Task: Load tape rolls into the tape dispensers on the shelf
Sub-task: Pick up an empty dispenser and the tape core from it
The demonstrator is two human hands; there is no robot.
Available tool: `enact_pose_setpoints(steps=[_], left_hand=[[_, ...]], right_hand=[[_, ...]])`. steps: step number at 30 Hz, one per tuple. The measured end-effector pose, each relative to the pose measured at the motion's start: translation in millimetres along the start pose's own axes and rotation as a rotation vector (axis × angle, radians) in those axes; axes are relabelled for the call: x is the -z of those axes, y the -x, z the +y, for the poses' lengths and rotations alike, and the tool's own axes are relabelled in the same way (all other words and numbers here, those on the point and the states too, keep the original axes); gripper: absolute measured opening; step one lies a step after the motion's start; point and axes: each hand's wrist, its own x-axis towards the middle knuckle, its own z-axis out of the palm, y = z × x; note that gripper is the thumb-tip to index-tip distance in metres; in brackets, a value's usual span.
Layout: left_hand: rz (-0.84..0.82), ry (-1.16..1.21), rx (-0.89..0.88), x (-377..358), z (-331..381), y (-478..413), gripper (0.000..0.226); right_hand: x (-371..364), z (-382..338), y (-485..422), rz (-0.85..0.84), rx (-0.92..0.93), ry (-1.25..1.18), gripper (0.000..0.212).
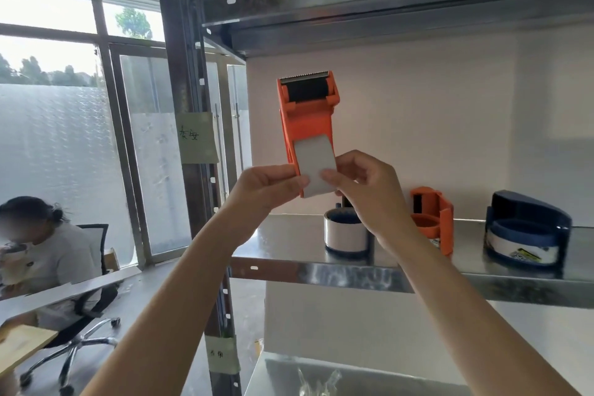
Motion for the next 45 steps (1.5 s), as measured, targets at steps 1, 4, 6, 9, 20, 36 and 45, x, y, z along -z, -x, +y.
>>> enact_pose_setpoints(steps=[1,4,6,9,20,36,45], left_hand=[[0.002,-0.007,0.000,-1,1,-1,0.037],[-0.007,-0.024,0.001,-2,1,-3,0.041],[-0.003,-0.014,0.001,-1,0,-4,0.042],[0.007,-0.018,0.000,1,0,-5,0.043],[0.105,-0.030,-0.045,15,3,-6,0.016],[0.209,0.008,-0.040,-8,1,-8,0.015],[0.268,0.011,-0.111,14,16,-5,0.014]], right_hand=[[0,0,-1,0.012,-0.009,0.006,0.007],[1,1,-2,0.031,-0.024,0.037,0.015],[-1,3,-3,0.031,-0.039,0.052,0.017],[-4,4,-4,0.021,-0.057,0.057,0.018],[16,7,-5,0.016,-0.155,-0.048,0.023],[28,4,-2,0.071,-0.126,0.084,0.020],[76,10,-8,0.201,-0.148,0.078,0.021]])
